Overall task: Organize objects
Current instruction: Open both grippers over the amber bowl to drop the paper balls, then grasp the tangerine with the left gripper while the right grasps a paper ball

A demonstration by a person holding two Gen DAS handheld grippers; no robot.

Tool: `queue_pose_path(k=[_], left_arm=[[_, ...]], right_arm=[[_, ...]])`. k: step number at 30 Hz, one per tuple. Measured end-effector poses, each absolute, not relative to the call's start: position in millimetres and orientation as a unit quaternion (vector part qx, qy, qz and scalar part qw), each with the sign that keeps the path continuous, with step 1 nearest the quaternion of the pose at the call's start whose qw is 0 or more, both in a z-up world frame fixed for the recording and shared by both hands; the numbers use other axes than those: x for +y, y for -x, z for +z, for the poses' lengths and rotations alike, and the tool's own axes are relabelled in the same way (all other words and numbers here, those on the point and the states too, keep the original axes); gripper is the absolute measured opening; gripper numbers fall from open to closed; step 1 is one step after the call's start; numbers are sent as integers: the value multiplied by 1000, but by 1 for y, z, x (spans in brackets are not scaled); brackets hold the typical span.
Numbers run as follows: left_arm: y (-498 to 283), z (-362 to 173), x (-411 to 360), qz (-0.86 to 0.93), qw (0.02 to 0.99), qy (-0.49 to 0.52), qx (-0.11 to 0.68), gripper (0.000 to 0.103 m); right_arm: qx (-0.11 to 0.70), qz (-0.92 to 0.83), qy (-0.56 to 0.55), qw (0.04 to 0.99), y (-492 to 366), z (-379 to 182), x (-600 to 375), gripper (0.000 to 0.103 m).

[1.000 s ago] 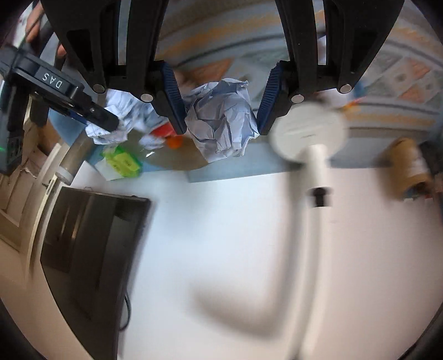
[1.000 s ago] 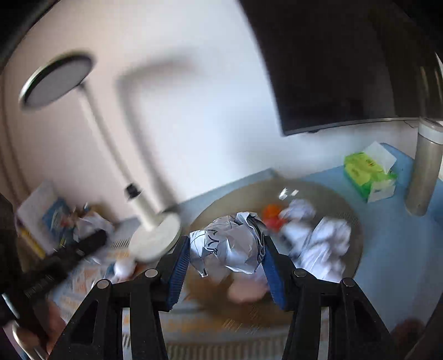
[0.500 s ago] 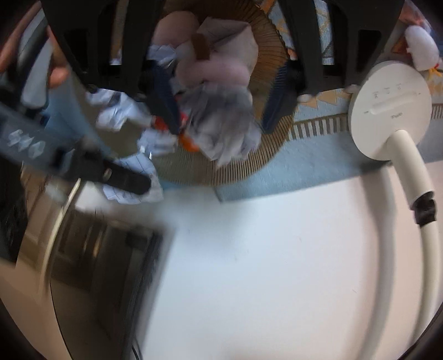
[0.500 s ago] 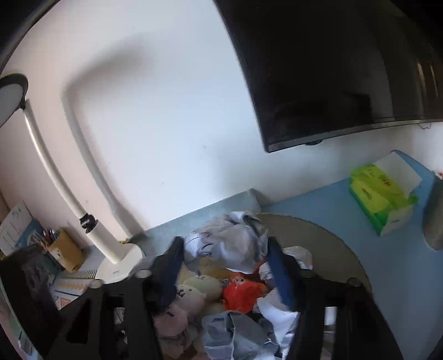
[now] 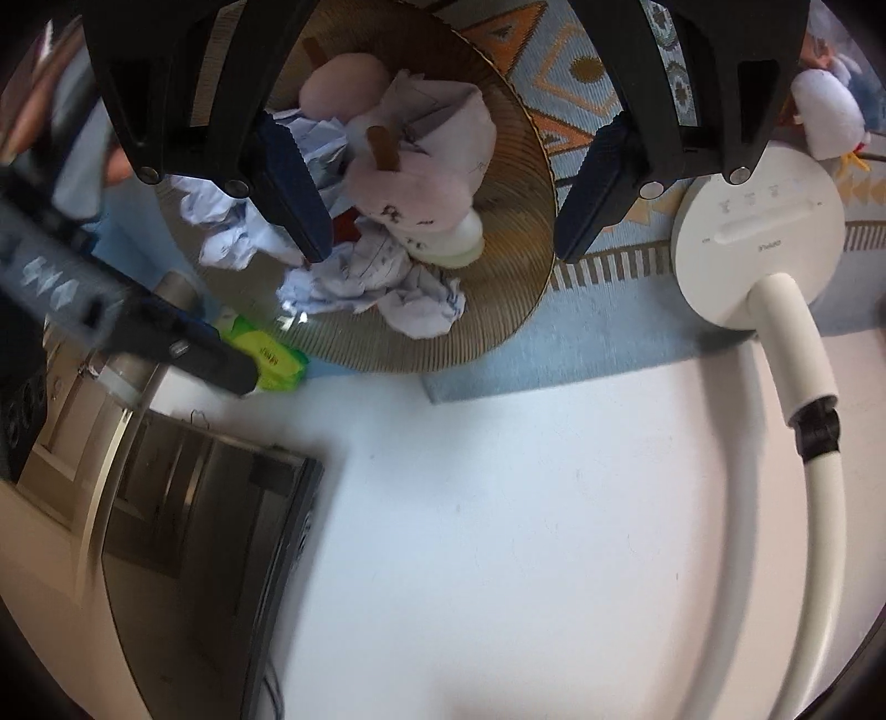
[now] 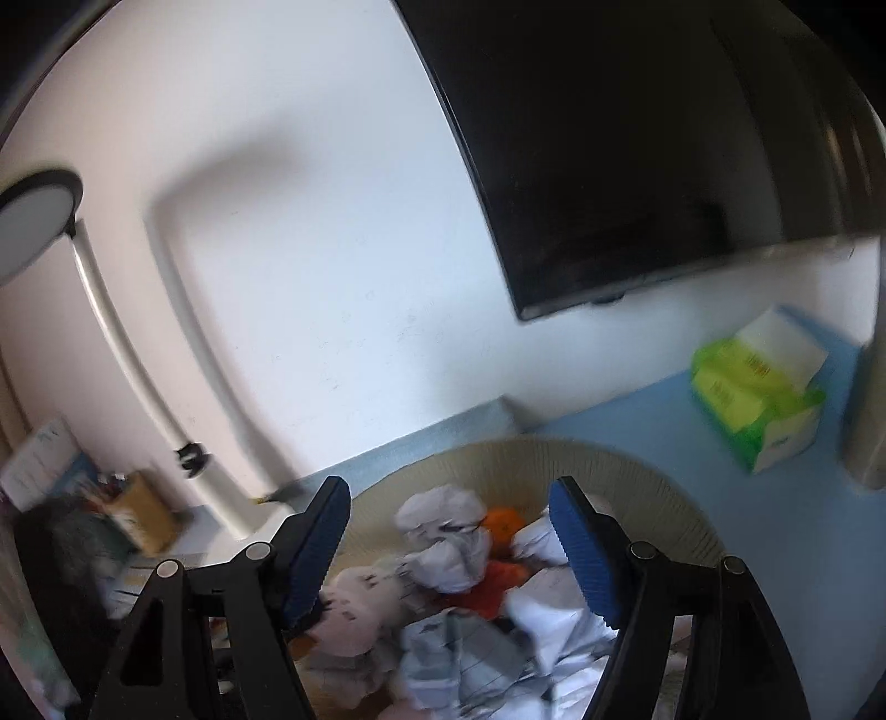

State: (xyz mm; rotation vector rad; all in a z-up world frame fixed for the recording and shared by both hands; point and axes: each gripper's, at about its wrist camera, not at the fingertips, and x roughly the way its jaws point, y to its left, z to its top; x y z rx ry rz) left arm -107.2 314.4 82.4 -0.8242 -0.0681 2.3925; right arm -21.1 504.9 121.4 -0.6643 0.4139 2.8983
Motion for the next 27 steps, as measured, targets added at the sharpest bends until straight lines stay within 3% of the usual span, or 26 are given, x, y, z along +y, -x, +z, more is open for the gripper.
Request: queue_pose_path(k=[2, 10, 14, 20, 27], left_arm=[[97, 88, 313, 905, 295, 306, -23, 81], [14, 105, 234, 920, 261, 291, -19, 81], [-22, 95, 154, 936, 190, 295, -21, 86], [-33, 40, 45, 936, 2, 351, -1, 86], [-28, 25, 15, 926, 36, 369, -71, 86]], right_arm=[[115, 964, 199, 135, 5, 128, 494, 73], [108, 972, 206, 19, -60, 155, 422, 73], [114, 958, 253, -64, -81, 125, 362, 80], [101, 938, 327, -59, -71, 59, 298, 80], [48, 933, 356, -32, -61, 32, 268, 81]])
